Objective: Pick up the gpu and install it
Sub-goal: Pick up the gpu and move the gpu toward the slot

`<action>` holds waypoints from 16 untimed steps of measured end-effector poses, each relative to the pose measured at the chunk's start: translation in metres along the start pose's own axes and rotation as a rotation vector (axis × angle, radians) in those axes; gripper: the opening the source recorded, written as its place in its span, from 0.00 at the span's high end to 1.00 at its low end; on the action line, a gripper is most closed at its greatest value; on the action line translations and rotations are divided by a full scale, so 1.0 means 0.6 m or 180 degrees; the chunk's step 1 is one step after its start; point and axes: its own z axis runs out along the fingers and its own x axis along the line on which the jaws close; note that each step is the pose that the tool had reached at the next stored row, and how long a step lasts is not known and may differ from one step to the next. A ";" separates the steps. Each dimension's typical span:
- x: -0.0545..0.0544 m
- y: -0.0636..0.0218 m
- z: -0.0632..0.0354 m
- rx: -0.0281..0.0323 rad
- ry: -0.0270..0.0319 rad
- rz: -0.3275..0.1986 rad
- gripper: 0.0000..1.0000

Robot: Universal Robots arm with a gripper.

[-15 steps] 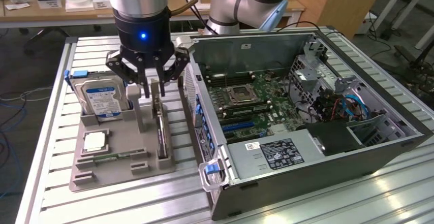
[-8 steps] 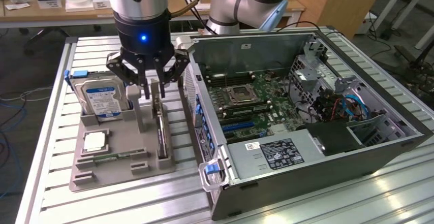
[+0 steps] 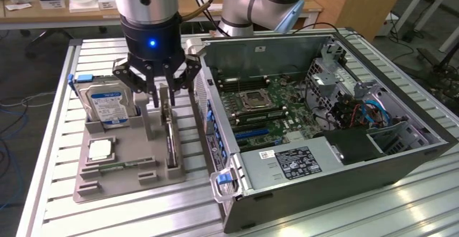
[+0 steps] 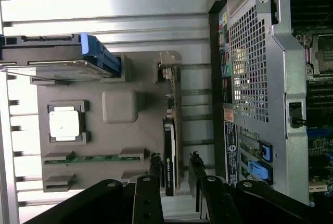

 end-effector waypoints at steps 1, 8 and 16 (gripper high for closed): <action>0.000 0.000 0.002 0.0000 0.0000 0.0000 0.64; 0.000 -0.001 0.010 0.0001 0.0001 0.0000 0.64; 0.000 -0.001 0.013 0.0001 0.0001 0.0000 0.64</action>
